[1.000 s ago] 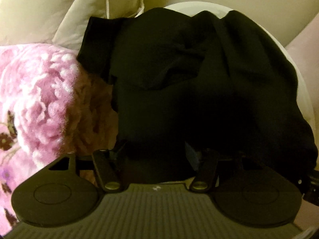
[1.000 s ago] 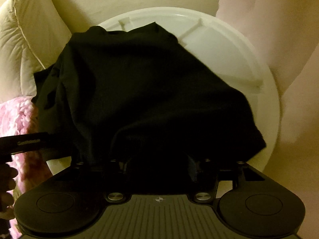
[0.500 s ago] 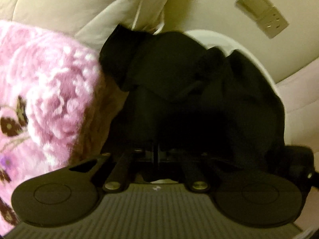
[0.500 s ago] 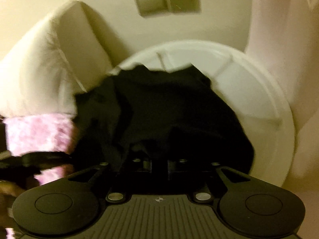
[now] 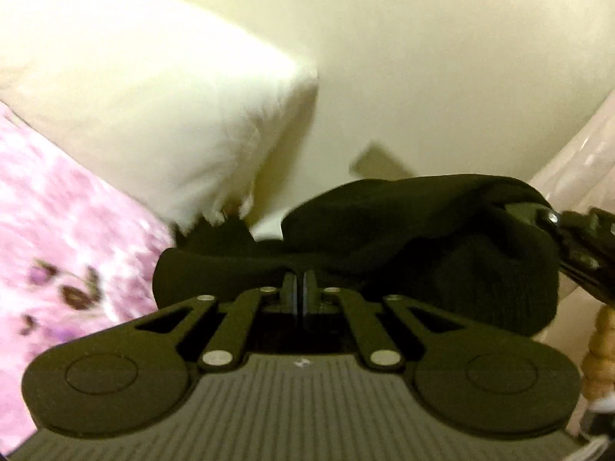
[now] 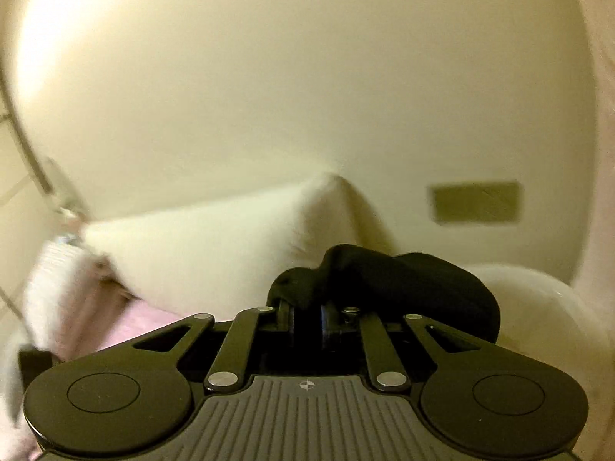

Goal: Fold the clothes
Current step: 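Grasp the black garment with the left gripper while the right gripper grasps it too, then lift the black garment with both grippers and lay it on the pink bed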

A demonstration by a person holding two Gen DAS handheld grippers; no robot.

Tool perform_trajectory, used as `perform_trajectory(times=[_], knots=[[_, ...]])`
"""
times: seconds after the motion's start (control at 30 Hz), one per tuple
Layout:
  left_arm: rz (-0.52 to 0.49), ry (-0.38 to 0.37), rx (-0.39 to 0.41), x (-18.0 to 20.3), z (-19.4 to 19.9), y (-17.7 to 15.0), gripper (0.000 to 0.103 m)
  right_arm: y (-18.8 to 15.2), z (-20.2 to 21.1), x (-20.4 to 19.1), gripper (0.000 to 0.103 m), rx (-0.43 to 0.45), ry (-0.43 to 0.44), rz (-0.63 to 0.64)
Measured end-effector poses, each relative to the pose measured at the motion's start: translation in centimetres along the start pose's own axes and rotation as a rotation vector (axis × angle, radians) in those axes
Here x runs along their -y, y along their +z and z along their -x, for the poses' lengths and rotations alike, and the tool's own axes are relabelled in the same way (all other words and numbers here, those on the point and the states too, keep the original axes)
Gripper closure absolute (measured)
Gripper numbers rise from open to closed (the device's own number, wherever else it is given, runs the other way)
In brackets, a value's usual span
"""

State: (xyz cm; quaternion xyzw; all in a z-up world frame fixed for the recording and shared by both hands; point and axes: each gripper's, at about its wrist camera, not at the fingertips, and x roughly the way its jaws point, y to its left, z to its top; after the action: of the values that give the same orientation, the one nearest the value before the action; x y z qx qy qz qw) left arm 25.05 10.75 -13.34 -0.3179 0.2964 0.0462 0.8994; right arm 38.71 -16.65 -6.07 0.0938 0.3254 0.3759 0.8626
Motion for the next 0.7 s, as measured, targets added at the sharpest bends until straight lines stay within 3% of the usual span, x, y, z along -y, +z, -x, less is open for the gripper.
perform_trajectory(times=[0.13,0.3,0.53,0.7], knots=[[0.055,0.061,0.179,-2.5,10.5,-0.4,0.103,1.2,1.1,-7.1,0.093,0.031,0.189,0.066],[0.135,0.213,0.412,-6.1,26.3,-3.2,0.103,0.3,2.4,-18.2,0.093,0.020,0.445,0.156],[0.155,0.529,0.760,-6.7,50.6,-10.3,0.103,-3.9,4.7,-36.8,0.093,-0.054,0.874,0.223],[0.151,0.795,0.953,-3.8,65.4,-15.4,0.103,-6.4,10.4,-48.2,0.093,-0.140,1.174,0.178]])
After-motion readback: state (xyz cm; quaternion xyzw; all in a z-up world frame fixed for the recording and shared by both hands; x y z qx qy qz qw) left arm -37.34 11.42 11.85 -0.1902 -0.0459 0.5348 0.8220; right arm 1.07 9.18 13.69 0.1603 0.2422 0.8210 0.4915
